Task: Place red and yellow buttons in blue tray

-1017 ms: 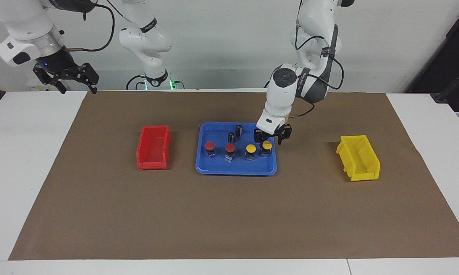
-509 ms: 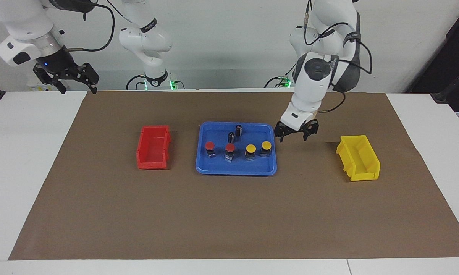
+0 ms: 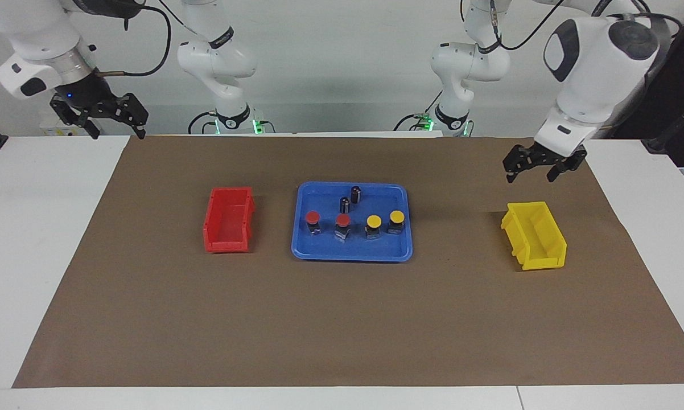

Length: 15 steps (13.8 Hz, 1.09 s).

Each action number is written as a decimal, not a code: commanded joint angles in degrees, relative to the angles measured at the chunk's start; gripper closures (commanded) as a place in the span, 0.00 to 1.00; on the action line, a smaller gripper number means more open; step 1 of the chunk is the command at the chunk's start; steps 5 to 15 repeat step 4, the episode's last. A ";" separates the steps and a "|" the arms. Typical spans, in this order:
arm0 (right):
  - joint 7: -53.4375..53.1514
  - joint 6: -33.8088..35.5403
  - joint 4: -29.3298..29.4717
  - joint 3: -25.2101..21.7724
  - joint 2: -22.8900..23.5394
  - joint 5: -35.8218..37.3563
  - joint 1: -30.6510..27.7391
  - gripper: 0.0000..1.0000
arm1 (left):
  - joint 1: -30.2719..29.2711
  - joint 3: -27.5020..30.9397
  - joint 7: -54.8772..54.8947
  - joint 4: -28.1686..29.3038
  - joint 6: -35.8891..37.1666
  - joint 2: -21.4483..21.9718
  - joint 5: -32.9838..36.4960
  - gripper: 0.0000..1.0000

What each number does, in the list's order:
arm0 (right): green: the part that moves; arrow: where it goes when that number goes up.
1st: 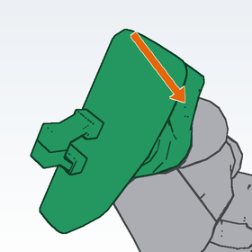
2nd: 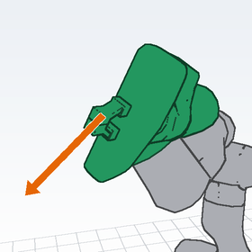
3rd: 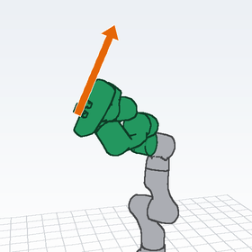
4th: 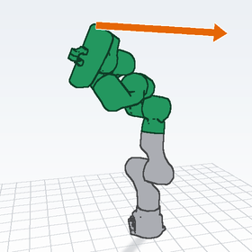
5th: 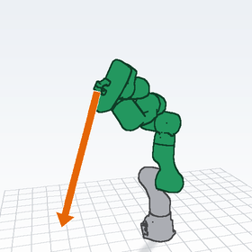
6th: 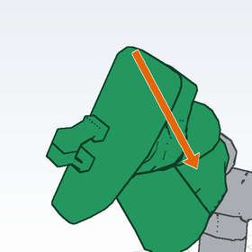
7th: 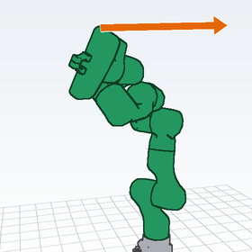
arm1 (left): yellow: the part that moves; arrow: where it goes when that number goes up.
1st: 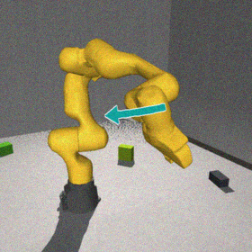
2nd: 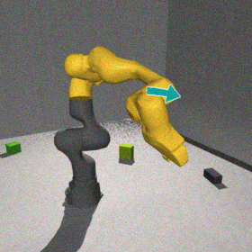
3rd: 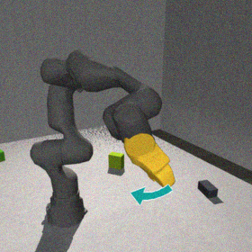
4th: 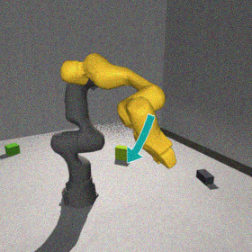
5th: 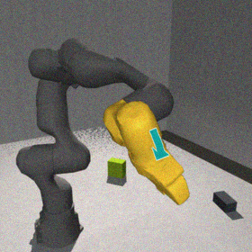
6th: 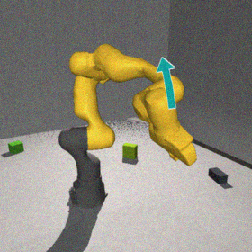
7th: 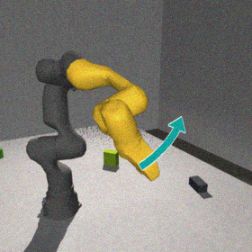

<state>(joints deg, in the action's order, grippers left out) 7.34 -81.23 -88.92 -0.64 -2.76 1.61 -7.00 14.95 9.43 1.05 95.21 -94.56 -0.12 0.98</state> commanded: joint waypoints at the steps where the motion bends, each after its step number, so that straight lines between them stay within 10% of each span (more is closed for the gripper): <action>1: -0.75 -0.24 -1.43 0.03 -1.37 -0.21 -0.12 0.00 | -3.34 -0.38 5.26 -1.17 1.49 0.83 -0.54 0.00; 15: -0.84 -0.42 -1.25 0.03 -1.28 -0.21 -0.03 0.00 | -3.43 -0.38 5.37 -2.31 2.01 0.83 -0.19 0.00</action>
